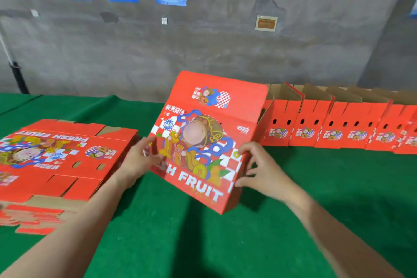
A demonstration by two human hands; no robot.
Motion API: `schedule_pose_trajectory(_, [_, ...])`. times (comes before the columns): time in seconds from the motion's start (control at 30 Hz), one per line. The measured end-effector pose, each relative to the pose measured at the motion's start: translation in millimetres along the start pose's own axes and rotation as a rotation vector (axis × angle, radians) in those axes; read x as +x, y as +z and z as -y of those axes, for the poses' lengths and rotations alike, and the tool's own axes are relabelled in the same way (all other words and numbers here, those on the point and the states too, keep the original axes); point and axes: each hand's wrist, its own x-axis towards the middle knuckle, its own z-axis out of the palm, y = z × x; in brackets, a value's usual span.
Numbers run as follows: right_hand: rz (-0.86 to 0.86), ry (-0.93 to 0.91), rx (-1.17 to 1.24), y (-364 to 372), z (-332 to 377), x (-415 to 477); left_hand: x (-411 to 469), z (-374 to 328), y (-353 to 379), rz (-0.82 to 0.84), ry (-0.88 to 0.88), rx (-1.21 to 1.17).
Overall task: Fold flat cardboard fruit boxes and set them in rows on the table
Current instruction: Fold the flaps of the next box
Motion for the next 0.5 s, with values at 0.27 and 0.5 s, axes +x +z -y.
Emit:
schedule_pose_trajectory(0.27, [0.051,0.024,-0.39,124.2,-19.9,10.1,-14.8,-3.6,52.5,0.214,-0.052,0.05])
schedule_pose_trajectory(0.5, [0.295,0.017,-0.252,159.0,-17.7,16.7,-10.7,-12.2,47.0,0.046,-0.034,-0.042])
